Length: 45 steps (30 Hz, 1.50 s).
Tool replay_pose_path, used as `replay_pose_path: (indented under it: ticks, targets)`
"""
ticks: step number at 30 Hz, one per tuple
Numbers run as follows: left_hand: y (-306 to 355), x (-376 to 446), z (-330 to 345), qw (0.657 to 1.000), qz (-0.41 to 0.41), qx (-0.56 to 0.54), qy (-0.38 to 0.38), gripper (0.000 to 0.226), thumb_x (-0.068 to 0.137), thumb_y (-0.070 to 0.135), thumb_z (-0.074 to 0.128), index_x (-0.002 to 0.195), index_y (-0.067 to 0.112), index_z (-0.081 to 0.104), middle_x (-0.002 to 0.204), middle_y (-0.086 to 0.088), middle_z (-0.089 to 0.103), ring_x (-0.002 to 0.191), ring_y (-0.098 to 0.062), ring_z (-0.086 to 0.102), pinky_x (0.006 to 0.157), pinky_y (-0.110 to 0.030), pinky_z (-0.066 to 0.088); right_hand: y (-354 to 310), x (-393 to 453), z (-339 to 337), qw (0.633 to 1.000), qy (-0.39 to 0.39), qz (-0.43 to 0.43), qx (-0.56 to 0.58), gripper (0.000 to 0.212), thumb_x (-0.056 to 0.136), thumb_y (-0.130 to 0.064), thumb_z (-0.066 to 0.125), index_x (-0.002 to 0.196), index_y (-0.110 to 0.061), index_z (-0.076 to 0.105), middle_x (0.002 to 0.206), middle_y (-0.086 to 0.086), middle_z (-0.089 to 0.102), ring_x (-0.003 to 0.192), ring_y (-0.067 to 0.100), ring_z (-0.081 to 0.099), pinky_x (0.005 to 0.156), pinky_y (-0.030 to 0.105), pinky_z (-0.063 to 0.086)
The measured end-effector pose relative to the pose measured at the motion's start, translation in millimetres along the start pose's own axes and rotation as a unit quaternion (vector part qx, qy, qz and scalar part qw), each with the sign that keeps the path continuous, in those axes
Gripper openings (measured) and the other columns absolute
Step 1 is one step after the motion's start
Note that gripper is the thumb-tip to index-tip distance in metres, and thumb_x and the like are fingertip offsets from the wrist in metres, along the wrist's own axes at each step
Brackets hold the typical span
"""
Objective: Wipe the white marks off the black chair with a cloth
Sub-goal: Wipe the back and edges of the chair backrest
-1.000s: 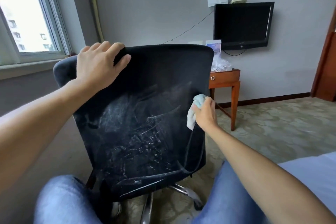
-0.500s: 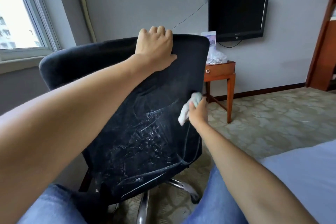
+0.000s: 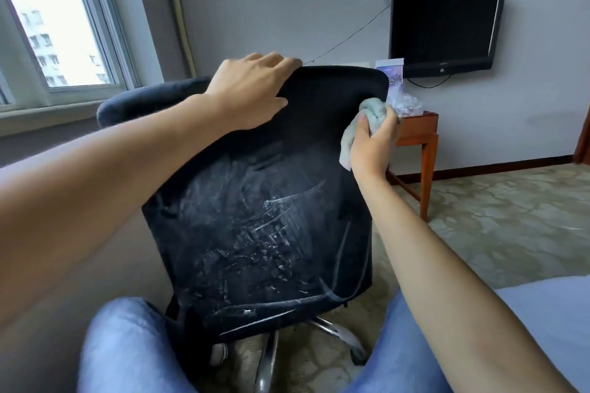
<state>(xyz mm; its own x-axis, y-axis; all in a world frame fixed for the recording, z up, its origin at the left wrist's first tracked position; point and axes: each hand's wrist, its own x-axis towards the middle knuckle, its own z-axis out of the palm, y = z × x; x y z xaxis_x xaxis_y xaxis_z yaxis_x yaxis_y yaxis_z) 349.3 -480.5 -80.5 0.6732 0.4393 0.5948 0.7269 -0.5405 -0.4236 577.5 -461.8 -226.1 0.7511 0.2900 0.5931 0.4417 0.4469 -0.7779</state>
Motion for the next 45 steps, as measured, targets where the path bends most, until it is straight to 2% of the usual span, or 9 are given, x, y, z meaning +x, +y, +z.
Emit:
replay_pose_path:
  ticks: [5,9,13,18,22,27,33,37,45]
  targets:
    - [-95,-69,7,0.992,-0.112,0.064,-0.003,0.079,0.089,0.088,0.038,0.137,0.026,0.044,0.122,-0.006,0.069,0.096,-0.039,0.068,0.071,-0.044,0.049,-20,-67,60,0.997,0.075,0.028,0.021,0.045,0.102,-0.026,0.056,0.139,-0.004,0.041,0.148,0.018,0.031,0.132,0.038,0.043,0.095,0.038,0.049]
    - [-115,-85,15,0.987,-0.162,-0.013,-0.005,0.061,0.088,0.085,0.047,0.107,0.027,0.048,0.103,-0.002,0.066,0.083,-0.031,0.060,0.076,-0.045,0.055,-80,-166,115,0.996,-0.019,-0.082,0.011,0.050,0.098,-0.032,0.064,0.137,-0.010,0.042,0.139,0.012,0.032,0.117,0.033,0.053,0.074,0.036,0.057]
    - [-115,-93,14,0.984,-0.155,-0.088,0.007,0.054,0.089,0.075,0.059,0.096,0.024,0.044,0.091,0.002,0.055,0.079,-0.028,0.049,0.069,-0.041,0.044,-89,-224,146,0.890,-0.230,-0.354,-0.170,0.069,0.078,-0.025,0.084,0.129,-0.022,0.039,0.118,0.017,0.034,0.081,0.039,0.061,0.051,0.039,0.057]
    - [-116,-97,16,0.987,-0.135,-0.090,0.018,0.053,0.091,0.072,0.061,0.103,0.022,0.046,0.097,0.003,0.056,0.084,-0.027,0.050,0.070,-0.039,0.039,-65,-161,101,0.801,-0.230,-0.484,-0.265,0.061,0.082,-0.028,0.072,0.135,-0.026,0.042,0.113,0.014,0.036,0.078,0.036,0.061,0.039,0.040,0.054]
    - [-131,-98,11,0.991,-0.103,-0.082,-0.001,0.062,0.094,0.067,0.060,0.141,0.028,0.049,0.129,-0.003,0.066,0.112,-0.035,0.063,0.080,-0.044,0.049,-22,-88,31,0.832,-0.140,-0.415,-0.342,0.051,0.089,-0.041,0.060,0.132,-0.017,0.044,0.112,0.018,0.040,0.076,0.038,0.061,0.040,0.041,0.055]
    - [-142,-97,14,0.987,-0.140,-0.073,-0.038,0.063,0.089,0.082,0.052,0.128,0.032,0.051,0.108,-0.003,0.068,0.096,-0.036,0.063,0.074,-0.040,0.043,-10,-63,11,0.956,-0.106,-0.145,-0.234,0.051,0.100,-0.036,0.059,0.138,-0.009,0.037,0.144,0.021,0.036,0.113,0.046,0.056,0.088,0.050,0.052]
    - [-144,-107,12,0.980,-0.159,-0.117,-0.022,0.053,0.092,0.074,0.058,0.123,0.031,0.055,0.099,0.000,0.065,0.087,-0.031,0.057,0.075,-0.039,0.040,-39,-159,89,0.984,-0.040,-0.137,-0.103,0.056,0.094,-0.035,0.056,0.139,-0.013,0.031,0.140,0.016,0.030,0.115,0.043,0.052,0.072,0.051,0.059]
    - [-129,-111,10,0.982,-0.162,-0.093,0.002,0.056,0.090,0.077,0.057,0.120,0.031,0.055,0.097,0.001,0.063,0.086,-0.030,0.055,0.074,-0.039,0.040,-73,-243,135,0.937,-0.115,-0.278,-0.177,0.058,0.090,-0.026,0.066,0.137,-0.008,0.036,0.122,0.020,0.038,0.103,0.042,0.056,0.055,0.043,0.060]
    - [-154,-121,-9,0.974,-0.129,-0.182,-0.051,0.040,0.093,0.074,0.057,0.097,0.035,0.052,0.082,0.009,0.060,0.090,-0.031,0.061,0.075,-0.037,0.041,-68,-246,131,0.745,-0.284,-0.570,-0.201,0.053,0.075,-0.013,0.074,0.127,-0.019,0.067,0.110,0.014,0.042,0.082,0.037,0.060,0.071,0.046,0.058]
